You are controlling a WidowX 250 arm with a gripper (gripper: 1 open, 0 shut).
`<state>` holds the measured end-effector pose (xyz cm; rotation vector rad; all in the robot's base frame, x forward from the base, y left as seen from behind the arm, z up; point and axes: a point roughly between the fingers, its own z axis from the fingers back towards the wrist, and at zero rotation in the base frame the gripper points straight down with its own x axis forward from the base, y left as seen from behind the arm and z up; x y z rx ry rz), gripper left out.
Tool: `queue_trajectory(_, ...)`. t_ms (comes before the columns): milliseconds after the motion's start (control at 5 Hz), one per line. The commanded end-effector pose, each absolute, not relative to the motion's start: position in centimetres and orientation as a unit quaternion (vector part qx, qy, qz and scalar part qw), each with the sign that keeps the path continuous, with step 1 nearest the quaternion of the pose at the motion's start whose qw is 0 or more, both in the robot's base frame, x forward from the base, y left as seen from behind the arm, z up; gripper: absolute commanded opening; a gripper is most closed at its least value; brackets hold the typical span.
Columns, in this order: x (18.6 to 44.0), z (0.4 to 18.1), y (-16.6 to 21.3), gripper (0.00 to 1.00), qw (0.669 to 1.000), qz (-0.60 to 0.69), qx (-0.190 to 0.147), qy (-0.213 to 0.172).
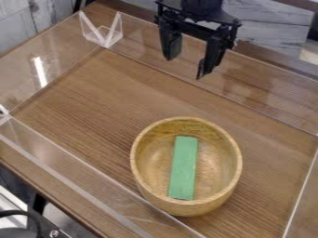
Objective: Remove the green block from inside the brown bowl and put it on the table
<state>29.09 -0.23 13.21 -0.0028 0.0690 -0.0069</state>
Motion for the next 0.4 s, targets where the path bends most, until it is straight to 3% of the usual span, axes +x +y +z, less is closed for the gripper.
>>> queue_trajectory(0,26.9,12.2,-1.1,1.0,0.999,0.035,-0.008,0.037)
queue_trajectory(200,21.9,9.4,-3.8,1.0,0.993,0.107,-0.016,0.053)
